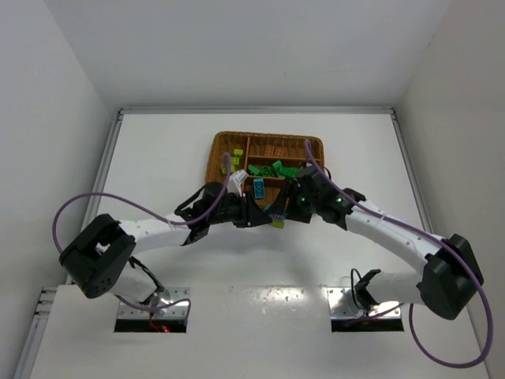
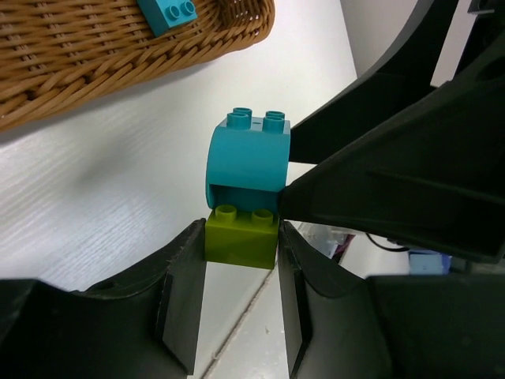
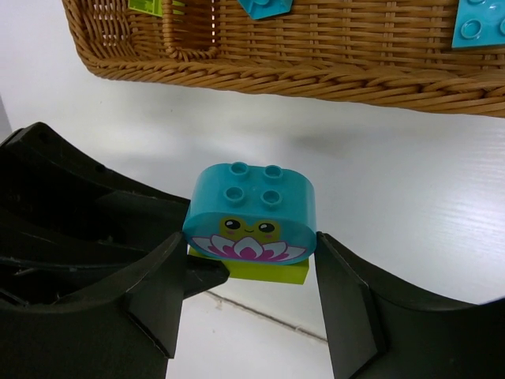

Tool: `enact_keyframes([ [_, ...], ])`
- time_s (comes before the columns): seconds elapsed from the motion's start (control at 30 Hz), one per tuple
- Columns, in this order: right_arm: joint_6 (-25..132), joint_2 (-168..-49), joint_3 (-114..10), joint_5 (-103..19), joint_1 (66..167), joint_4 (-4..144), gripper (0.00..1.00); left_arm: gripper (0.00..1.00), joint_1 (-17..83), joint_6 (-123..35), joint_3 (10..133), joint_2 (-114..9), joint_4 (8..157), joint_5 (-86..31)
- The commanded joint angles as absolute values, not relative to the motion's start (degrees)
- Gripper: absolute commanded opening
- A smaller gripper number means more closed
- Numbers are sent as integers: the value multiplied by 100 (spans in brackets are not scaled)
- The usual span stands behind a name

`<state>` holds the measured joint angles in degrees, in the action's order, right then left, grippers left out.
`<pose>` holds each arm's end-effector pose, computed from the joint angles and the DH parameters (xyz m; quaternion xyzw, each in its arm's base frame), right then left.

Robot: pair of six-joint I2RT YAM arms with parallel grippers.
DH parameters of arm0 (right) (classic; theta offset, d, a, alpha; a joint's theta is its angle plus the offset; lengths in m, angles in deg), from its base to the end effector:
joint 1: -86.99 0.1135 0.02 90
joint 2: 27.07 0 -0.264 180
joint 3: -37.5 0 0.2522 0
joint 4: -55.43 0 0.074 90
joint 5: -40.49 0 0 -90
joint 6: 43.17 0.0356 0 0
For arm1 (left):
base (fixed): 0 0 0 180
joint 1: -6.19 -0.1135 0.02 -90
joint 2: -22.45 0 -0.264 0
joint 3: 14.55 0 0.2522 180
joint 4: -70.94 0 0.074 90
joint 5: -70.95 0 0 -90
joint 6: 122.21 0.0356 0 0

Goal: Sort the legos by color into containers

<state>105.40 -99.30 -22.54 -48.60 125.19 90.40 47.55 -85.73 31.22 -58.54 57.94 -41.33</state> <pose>0.2043 0.1615 0.2313 0.1618 0.9167 0.2779 0.2370 0.2040 -0.1976 0.1884 0.0209 0.8213 -0.5114 0.2519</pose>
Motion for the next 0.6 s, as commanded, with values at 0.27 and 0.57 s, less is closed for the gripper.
enact_keyframes([
  [0.27, 10511, -10002, -2337, -4634, 12153, 8625, 58, 0, 4759, -7783, 3147, -5463, 6809, -3901],
  [0.57, 10291, -10116, -2337, -4801, 12100, 8695, 58, 0, 4530, -7730, 3095, -5357, 7055, -3900],
])
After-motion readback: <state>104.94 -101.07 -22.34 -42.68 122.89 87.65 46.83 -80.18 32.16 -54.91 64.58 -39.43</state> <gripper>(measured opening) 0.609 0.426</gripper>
